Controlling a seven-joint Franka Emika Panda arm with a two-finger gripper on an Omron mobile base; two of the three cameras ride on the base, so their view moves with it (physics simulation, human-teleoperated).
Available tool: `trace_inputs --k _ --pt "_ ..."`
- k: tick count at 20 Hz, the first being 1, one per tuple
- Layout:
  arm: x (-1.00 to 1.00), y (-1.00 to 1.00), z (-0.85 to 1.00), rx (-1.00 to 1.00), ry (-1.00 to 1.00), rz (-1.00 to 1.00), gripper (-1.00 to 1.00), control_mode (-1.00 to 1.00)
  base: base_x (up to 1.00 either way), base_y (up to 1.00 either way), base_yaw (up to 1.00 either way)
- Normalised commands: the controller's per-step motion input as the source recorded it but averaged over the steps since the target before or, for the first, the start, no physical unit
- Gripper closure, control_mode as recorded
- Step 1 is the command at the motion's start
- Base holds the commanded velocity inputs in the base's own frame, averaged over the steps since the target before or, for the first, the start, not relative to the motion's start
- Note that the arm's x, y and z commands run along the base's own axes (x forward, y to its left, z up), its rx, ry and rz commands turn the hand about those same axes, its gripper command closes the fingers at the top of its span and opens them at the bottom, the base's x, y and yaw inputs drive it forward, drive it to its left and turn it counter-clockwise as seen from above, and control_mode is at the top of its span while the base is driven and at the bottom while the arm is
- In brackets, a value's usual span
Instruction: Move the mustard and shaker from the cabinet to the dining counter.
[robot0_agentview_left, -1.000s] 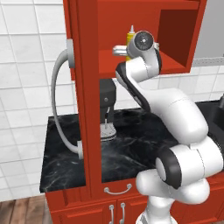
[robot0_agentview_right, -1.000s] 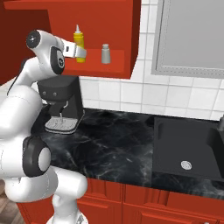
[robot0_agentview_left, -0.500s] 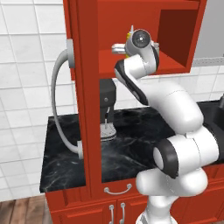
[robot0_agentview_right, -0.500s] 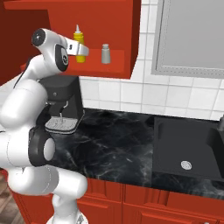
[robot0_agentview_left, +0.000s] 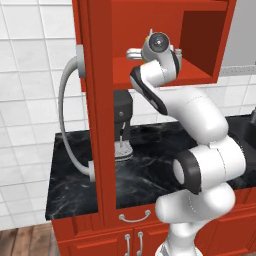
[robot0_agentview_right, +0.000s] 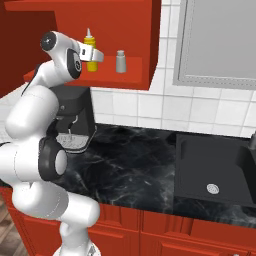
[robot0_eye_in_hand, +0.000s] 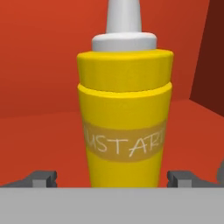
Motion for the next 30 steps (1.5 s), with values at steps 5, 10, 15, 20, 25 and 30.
trace_inputs --k 5,10,15,20,25,30 --pt "0.17 0.00 0.00 0.00 0.00 0.00 -1.00 -1.00 0.00 0.00 0.00" --pt "0.17 0.00 0.00 0.00 0.00 0.00 -1.00 -1.00 0.00 0.00 0.00" --pt "0.18 0.00 -0.02 0.00 0.00 0.00 -1.00 -1.00 0.00 0.00 0.00" --pt "0.13 0.00 -0.05 0.00 0.00 0.00 1.00 -1.00 0.00 0.00 0.00" --pt "0.02 0.00 -0.03 0.00 0.00 0.00 1.00 -1.00 0.00 0.00 0.00" --pt "0.00 0.00 0.00 0.00 -0.01 0.00 1.00 -1.00 0.00 0.00 0.00"
